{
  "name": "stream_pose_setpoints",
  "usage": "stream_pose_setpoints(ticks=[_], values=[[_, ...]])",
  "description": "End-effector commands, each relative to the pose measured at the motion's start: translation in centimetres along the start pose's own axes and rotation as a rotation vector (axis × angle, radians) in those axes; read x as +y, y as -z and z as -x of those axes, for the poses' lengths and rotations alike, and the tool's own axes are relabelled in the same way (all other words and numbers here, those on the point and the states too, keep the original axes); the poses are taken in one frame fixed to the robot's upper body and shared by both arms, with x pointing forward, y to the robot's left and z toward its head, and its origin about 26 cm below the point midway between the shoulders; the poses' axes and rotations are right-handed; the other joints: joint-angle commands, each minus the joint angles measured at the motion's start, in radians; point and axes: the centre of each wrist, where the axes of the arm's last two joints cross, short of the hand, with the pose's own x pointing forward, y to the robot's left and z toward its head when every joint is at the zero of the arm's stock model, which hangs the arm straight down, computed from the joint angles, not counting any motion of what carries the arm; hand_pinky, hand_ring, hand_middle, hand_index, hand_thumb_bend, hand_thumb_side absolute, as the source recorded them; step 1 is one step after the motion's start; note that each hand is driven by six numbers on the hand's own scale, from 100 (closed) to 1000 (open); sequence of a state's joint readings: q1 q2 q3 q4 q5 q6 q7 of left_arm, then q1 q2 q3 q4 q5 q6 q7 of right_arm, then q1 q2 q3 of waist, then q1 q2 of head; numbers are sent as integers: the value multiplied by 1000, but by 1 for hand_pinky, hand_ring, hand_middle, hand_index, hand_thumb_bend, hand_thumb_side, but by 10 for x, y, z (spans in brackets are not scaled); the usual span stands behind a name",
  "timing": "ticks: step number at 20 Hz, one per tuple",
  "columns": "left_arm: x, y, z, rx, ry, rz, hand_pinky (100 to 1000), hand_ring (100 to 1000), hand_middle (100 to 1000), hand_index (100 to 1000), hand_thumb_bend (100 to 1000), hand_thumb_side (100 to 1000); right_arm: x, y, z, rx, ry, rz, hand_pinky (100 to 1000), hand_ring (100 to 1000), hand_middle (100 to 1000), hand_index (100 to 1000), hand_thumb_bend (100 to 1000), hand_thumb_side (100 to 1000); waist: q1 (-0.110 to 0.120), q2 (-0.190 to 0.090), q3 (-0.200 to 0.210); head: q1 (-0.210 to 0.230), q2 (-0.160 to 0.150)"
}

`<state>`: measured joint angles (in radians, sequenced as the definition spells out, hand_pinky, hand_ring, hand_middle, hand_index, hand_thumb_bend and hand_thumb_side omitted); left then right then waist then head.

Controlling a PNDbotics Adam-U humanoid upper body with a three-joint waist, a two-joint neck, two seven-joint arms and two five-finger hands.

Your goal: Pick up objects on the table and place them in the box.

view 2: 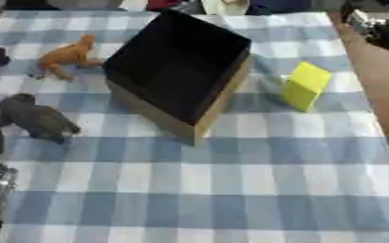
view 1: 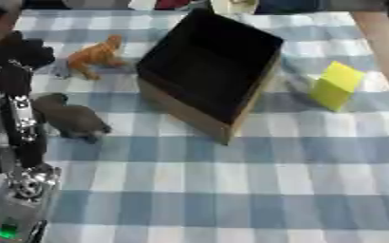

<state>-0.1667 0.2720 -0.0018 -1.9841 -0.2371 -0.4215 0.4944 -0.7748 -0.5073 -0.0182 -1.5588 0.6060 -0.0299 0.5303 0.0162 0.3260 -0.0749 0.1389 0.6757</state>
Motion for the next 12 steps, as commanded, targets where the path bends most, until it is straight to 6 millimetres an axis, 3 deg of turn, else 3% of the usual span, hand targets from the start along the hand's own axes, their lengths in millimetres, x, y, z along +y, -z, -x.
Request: stream_pose_setpoints(ticks=[1, 12], values=[[2, 6, -4, -26, 0, -4, 697, 680, 658, 830, 155, 805, -13, -3, -2, -5, -33, 22, 983, 981, 829, 917, 100, 992, -1, -22, -1, -1, -11], [2, 6, -4, -26, -1, -3, 696, 682, 658, 830, 155, 805, -7, -3, 3, -8, -68, -27, 983, 996, 857, 930, 100, 975, -2, -22, 0, -6, -14]])
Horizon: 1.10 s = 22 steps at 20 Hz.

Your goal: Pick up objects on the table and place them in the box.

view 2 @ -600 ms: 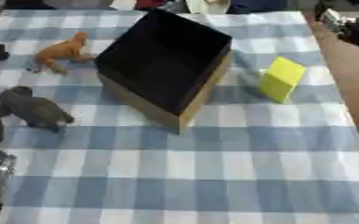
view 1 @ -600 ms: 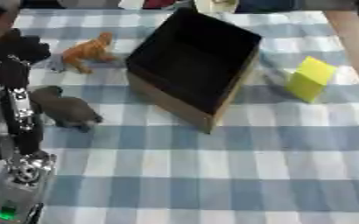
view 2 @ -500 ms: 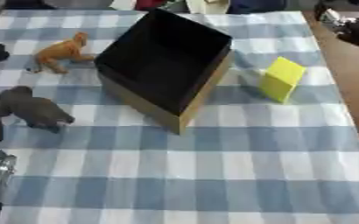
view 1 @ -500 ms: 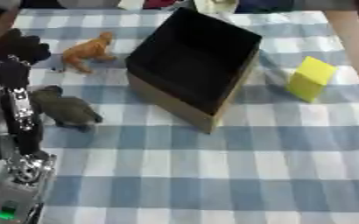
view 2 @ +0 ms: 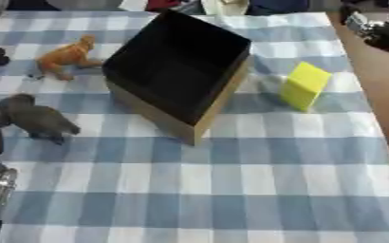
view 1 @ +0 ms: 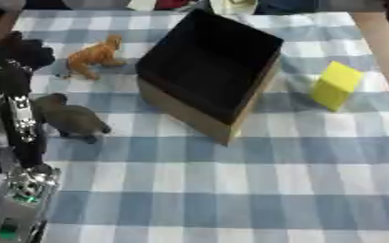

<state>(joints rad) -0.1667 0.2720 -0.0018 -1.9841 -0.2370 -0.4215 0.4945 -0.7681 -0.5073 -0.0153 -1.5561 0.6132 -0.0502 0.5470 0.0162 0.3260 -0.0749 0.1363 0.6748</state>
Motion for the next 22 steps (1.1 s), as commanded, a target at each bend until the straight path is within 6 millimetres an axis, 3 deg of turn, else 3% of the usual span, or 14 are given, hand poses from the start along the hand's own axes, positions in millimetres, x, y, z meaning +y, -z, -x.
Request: stream_pose_setpoints(ticks=[1, 7, 12, 22], values=[[2, 6, -4, -27, -1, -3, 696, 682, 658, 830, 155, 804, -8, -2, 2, 2, -66, -11, 983, 1000, 865, 933, 100, 958, -2, -22, 1, -4, -14], [2, 6, -4, -28, -1, -2, 696, 682, 658, 830, 153, 804, 4, -1, 12, 4, -141, -100, 987, 1000, 886, 940, 104, 963, -2, -21, 5, -5, -16], [1, 7, -4, -29, -3, 0, 696, 682, 658, 830, 153, 805, 16, -2, 24, 32, -181, -165, 989, 1000, 902, 940, 206, 992, -2, -19, 5, -5, -19], [1, 7, -4, -30, -6, 0, 696, 683, 658, 830, 151, 802, 37, -3, 40, 99, -231, -190, 999, 1000, 908, 954, 319, 977, -2, -18, 10, -7, -24]])
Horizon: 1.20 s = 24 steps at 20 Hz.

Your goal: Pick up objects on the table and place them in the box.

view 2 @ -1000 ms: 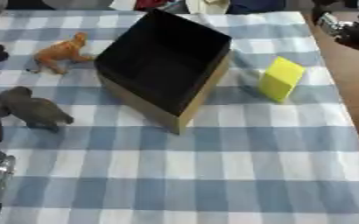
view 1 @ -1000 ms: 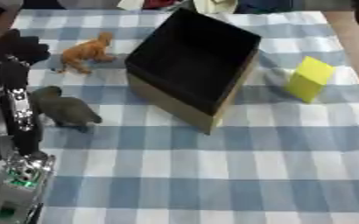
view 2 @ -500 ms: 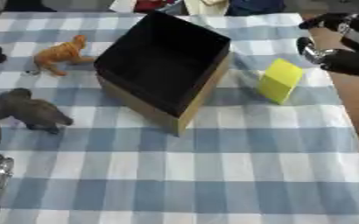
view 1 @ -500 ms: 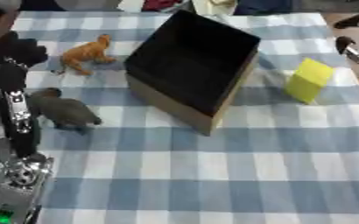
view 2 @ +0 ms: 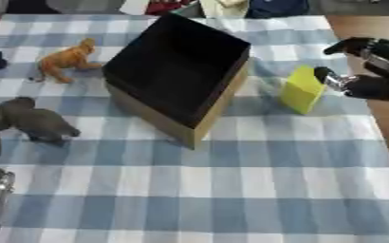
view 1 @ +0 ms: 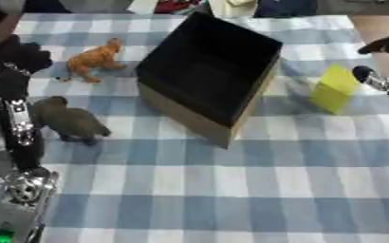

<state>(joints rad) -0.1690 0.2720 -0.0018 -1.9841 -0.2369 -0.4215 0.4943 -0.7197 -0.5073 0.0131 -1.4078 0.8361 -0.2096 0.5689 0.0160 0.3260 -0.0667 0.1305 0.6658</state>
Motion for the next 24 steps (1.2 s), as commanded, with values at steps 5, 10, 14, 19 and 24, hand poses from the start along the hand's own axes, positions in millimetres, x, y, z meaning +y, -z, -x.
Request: stream_pose_setpoints(ticks=[5, 10, 14, 19, 24], values=[[1, 7, -4, -27, -6, 2, 697, 683, 658, 830, 149, 800, 6, -1, 8, 47, 4, 25, 1000, 1000, 896, 973, 284, 899, -1, -18, 2, -3, -18], [1, 7, -4, -27, -7, 4, 697, 684, 658, 830, 144, 796, 11, 1, 7, 34, 69, 13, 1000, 1000, 882, 987, 283, 913, 0, -17, 4, -5, -20], [0, 7, -4, -27, -7, 5, 697, 684, 658, 831, 141, 793, 12, 2, 5, 33, 78, 2, 1000, 1000, 872, 994, 348, 958, 0, -17, 3, -6, -24], [0, 7, -4, -27, -7, 8, 697, 684, 658, 831, 139, 791, 13, 3, 5, 44, 58, 4, 1000, 1000, 881, 1000, 394, 1000, 0, -15, 4, -7, -27], [0, 7, -4, -27, -7, 11, 697, 684, 657, 830, 131, 782, 15, 4, 5, 64, 31, 13, 1000, 1000, 876, 1000, 405, 985, 0, -12, 7, -7, -31]])
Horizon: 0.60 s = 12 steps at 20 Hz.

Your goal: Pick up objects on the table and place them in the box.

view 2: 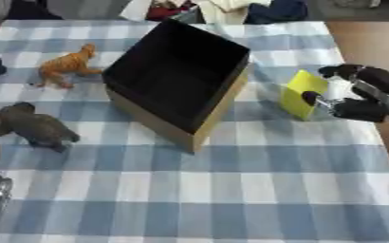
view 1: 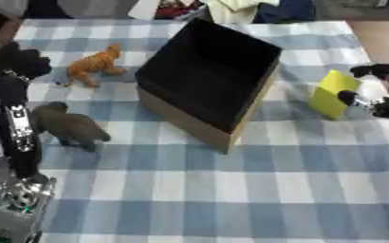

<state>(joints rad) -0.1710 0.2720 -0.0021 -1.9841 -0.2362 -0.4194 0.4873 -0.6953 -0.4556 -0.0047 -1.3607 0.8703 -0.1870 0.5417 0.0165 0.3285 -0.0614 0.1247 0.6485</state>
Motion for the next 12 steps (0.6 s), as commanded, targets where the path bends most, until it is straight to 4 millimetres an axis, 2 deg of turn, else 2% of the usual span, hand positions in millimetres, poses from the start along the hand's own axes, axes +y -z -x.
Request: stream_pose_setpoints(ticks=[1, 12], values=[[0, 6, -4, -28, -7, 4, 697, 684, 657, 830, 133, 785, -11, -2, 3, 22, -31, 35, 1000, 1000, 874, 1000, 404, 982, -1, -14, 2, -1, -15], [-2, 7, -4, -30, -7, 9, 697, 684, 653, 825, 120, 775, -8, 5, 0, 38, -18, 40, 1000, 1000, 858, 1000, 387, 933, -1, -6, 7, -3, -24]])
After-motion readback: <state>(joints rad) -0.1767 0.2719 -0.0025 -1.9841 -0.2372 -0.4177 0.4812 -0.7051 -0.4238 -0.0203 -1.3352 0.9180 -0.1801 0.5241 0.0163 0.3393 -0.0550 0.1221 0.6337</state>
